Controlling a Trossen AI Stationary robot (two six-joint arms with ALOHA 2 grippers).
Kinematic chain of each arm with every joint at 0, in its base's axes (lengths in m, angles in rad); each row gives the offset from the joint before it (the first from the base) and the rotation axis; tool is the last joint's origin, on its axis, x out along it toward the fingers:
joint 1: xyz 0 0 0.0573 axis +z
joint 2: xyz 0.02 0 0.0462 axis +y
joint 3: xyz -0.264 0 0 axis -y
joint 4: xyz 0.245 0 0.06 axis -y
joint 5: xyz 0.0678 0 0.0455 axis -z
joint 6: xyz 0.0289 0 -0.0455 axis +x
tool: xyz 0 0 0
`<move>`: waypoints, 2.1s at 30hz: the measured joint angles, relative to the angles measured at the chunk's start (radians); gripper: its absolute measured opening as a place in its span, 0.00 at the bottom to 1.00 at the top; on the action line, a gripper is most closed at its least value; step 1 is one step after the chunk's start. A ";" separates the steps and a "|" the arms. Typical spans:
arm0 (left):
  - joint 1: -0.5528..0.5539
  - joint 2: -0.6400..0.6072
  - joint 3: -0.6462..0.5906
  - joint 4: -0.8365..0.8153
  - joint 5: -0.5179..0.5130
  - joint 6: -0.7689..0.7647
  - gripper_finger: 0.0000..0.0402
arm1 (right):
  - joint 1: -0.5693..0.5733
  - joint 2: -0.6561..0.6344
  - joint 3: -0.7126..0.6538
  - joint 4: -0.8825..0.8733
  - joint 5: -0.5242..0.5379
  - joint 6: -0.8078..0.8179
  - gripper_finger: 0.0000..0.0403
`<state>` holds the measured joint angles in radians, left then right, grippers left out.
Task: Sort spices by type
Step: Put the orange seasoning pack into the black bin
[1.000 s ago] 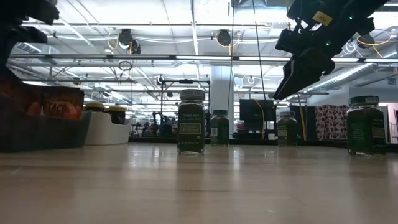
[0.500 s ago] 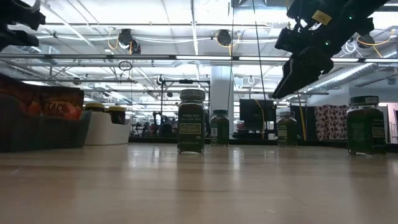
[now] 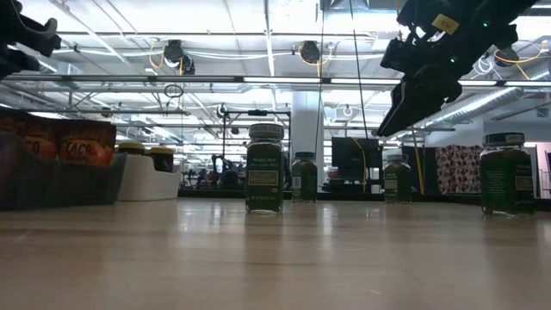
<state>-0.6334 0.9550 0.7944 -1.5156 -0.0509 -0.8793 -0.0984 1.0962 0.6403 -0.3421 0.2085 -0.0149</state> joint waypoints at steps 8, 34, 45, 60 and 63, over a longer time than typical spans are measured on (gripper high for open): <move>0.000 0.000 0.007 -0.011 0.029 -0.061 0.41 | 0.000 0.000 0.000 0.001 0.000 -0.020 0.64; 0.130 -0.090 0.187 -0.016 -0.007 -0.416 0.46 | 0.000 0.000 0.000 -0.004 0.000 -0.006 0.64; 0.248 -0.090 0.187 -0.012 0.006 -0.323 0.46 | 0.000 0.000 0.000 -0.009 0.000 0.002 0.64; 0.395 -0.087 0.187 -0.012 0.080 -0.344 0.46 | 0.000 0.000 0.000 -0.034 0.000 0.014 0.64; 0.415 -0.087 0.187 -0.012 0.079 -0.322 0.46 | 0.000 0.000 0.000 -0.028 0.000 0.006 0.64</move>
<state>-0.2188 0.8684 0.9810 -1.5275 0.0285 -1.2008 -0.0982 1.0966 0.6403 -0.3703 0.2081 -0.0093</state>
